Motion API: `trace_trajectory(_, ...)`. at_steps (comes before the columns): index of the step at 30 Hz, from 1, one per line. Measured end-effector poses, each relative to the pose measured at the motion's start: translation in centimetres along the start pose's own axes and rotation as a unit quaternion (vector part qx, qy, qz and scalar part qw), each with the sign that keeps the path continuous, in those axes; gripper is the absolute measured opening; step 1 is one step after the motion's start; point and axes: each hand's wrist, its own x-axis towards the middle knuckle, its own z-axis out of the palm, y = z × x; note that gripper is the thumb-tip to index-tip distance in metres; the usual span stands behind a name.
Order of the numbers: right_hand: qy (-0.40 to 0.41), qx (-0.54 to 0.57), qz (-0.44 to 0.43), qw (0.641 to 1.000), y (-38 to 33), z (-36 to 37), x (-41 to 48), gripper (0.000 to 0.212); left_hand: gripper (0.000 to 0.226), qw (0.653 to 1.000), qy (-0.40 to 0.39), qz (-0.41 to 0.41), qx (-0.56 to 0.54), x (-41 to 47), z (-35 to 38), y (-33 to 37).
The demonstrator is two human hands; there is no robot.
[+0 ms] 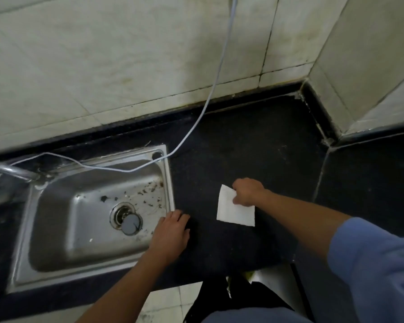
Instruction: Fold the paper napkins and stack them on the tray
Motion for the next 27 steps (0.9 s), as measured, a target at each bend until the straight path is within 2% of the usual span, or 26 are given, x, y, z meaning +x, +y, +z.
trace_trajectory(5,0.066,0.059,-0.033,0.996,0.0,-0.4,-3.4,0.014,0.027,1.000,-0.001,0.021,0.023,0.1,-2.7,-0.7)
trace_trajectory(11,0.199,0.062,-0.013,0.978,0.3,0.1,-10.4,0.020,0.025,0.992,-0.004,0.114,0.049,2.7,-5.1,-0.2)
trace_trajectory(17,0.290,0.118,0.102,0.944,-0.1,4.3,-19.3,0.020,0.022,0.957,0.004,0.271,0.101,3.2,-6.5,2.6)
trace_trajectory(23,0.360,0.168,0.243,0.885,-1.4,12.2,-30.8,0.022,0.024,0.903,-0.023,0.415,0.112,0.3,-5.1,8.5)
trace_trajectory(27,0.388,0.194,0.341,0.834,-2.0,17.9,-39.6,0.019,0.024,0.850,-0.032,0.512,0.119,-3.6,-3.5,15.1)
